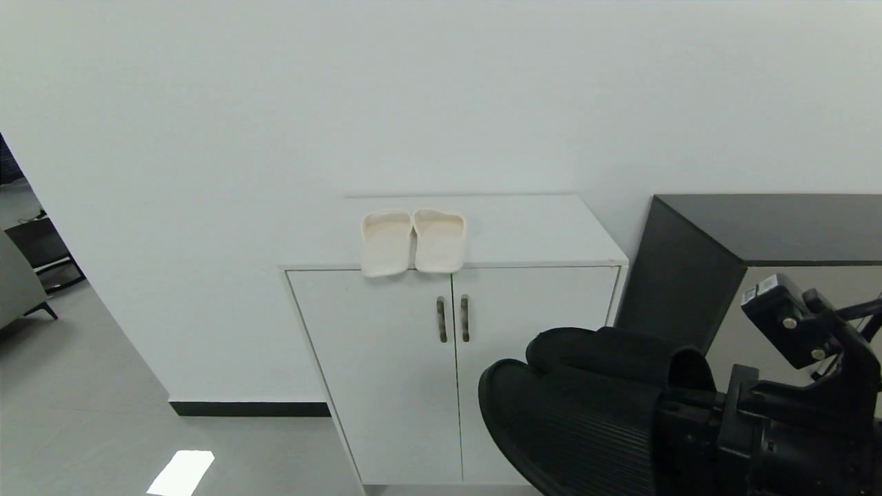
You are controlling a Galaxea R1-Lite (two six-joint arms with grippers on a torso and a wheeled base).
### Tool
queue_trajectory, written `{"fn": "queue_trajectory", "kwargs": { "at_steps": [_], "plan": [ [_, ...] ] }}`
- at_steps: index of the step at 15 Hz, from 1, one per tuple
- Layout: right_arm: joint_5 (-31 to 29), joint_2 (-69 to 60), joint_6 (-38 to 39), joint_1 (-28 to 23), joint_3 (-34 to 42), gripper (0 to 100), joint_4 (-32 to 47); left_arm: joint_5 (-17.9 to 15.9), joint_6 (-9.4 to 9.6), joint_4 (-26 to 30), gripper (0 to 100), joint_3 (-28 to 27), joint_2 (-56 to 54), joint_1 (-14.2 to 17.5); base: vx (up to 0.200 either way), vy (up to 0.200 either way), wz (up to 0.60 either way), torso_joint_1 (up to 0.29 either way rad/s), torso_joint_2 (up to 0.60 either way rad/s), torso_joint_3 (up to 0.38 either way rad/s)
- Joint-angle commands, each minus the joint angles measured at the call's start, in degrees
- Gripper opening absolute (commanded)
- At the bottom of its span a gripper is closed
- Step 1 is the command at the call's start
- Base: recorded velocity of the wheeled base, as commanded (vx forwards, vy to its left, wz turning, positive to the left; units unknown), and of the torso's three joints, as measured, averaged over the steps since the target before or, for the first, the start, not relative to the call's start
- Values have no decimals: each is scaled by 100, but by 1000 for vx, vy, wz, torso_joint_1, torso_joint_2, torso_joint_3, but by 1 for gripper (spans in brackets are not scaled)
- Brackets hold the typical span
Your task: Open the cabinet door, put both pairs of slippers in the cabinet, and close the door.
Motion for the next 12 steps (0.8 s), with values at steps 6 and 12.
{"fn": "queue_trajectory", "kwargs": {
  "at_steps": [6, 12],
  "plan": [
    [1, -10, -34, -8, 58, 0, -12, 1, 7, 0, 0, 0, 9, 0, 0, 0, 0, -233, 516, 291],
    [10, 17, -34, -43, 111, 0, -12, -8, -2, 0, 0, 0, 9, 0, 0, 0, 0, -197, 486, 289]
  ]
}}
